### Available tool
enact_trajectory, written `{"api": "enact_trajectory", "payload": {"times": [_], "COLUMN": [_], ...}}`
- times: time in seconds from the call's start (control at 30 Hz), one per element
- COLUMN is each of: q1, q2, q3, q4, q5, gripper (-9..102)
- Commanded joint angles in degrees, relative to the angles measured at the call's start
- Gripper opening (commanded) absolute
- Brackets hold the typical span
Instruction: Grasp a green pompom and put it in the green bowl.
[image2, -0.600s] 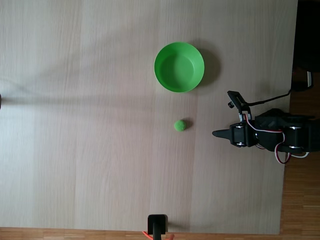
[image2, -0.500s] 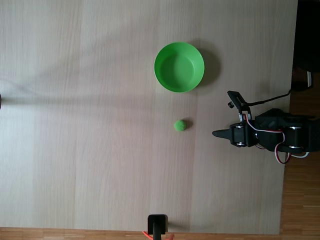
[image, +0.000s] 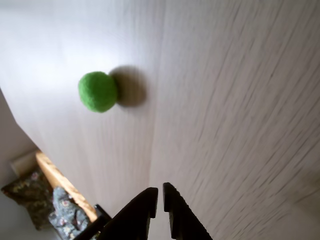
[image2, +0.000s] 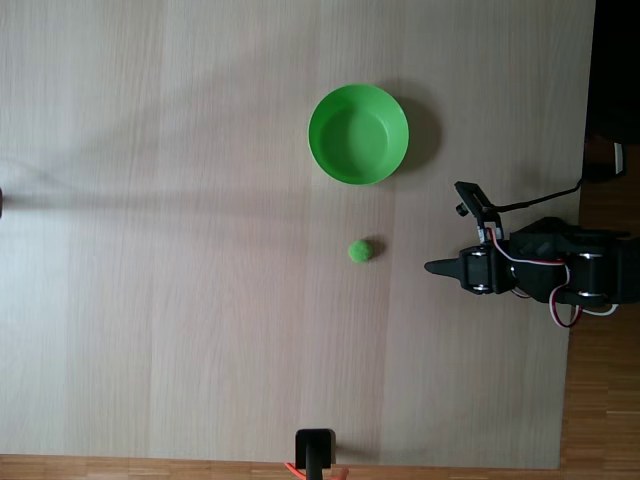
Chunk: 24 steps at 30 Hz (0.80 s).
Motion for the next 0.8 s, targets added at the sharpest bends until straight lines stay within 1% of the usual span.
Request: {"api": "enact_trajectory", "payload": {"times": [0.0,0.2,0.37,0.5,0.63,0.77], "q1": [-0.3,-0.3,-0.3,-0.3,-0.3,-0.3], "q2": [3.3,3.3,1.0,-6.5,-17.5,-28.8], "q3": [-0.7,-1.1,-5.2,-11.2,-18.6,-26.4], "q4": [0.1,0.0,0.5,0.8,0.0,-2.8], "q5": [-0.2,-0.3,-0.3,0.0,-0.2,-0.2], "gripper": [0,0,0,0,0,0]}}
